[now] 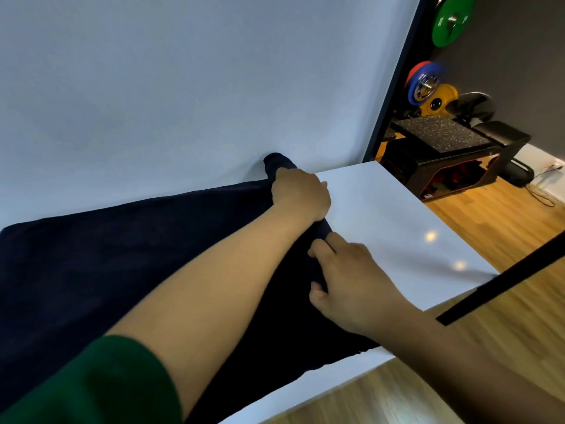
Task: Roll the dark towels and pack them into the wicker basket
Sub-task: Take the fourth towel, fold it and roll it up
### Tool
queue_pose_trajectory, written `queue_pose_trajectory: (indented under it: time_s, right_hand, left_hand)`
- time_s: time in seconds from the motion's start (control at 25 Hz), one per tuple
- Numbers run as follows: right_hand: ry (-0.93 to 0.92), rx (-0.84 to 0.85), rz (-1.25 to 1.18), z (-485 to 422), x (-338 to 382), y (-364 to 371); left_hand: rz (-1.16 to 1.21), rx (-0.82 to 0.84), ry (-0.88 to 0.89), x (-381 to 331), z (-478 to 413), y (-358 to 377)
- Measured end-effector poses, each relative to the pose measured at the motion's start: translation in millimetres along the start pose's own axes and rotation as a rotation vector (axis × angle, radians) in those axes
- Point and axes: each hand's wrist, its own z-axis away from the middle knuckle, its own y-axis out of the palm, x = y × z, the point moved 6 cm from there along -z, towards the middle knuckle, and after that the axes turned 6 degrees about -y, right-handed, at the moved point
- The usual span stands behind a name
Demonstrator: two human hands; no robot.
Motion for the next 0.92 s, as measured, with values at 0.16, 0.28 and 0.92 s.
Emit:
queue_pose_trajectory:
  time_s: [0.16,0.28,0.92]
  right_hand:
    - [-0.068,-0.152,0.098,4,7,10]
    - [0.044,-0.144,0.086,22,-2,14]
    - [0.029,-0.280,-0.090,60,-7,-18]
  left_hand:
    - [0.222,0.076,-0.213,20,-15,16]
    - [0.327,0.123,-0.310,36,-20,20]
    - [0.073,-0.367,-0.129,28,1,-4]
